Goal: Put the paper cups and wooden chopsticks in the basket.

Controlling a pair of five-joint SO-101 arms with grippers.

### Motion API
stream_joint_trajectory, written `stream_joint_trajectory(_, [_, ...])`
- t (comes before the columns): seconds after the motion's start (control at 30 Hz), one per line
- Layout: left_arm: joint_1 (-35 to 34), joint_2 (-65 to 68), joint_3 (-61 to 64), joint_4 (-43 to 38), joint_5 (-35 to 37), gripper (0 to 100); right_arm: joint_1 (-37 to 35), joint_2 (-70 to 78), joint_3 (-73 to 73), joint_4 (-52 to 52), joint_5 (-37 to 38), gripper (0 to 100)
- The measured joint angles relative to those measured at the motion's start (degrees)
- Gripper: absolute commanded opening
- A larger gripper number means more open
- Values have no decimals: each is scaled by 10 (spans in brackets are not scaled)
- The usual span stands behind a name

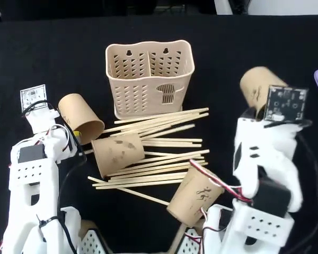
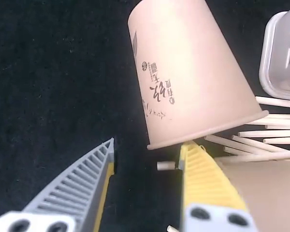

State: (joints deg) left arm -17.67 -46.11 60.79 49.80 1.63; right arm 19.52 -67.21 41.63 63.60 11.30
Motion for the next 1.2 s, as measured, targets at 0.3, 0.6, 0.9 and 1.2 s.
stream_joint_trajectory(0.3, [0,0,0,0,0,220,-99,254,-428,217,34,11])
stream_joint_trajectory(0.6, [0,0,0,0,0,220,-224,596,-822,357,172,11])
stream_joint_trajectory(0.9, [0,0,0,0,0,220,-260,739,-971,357,207,11])
stream_joint_trajectory(1.2, [0,0,0,0,0,220,-333,742,-1013,357,207,11])
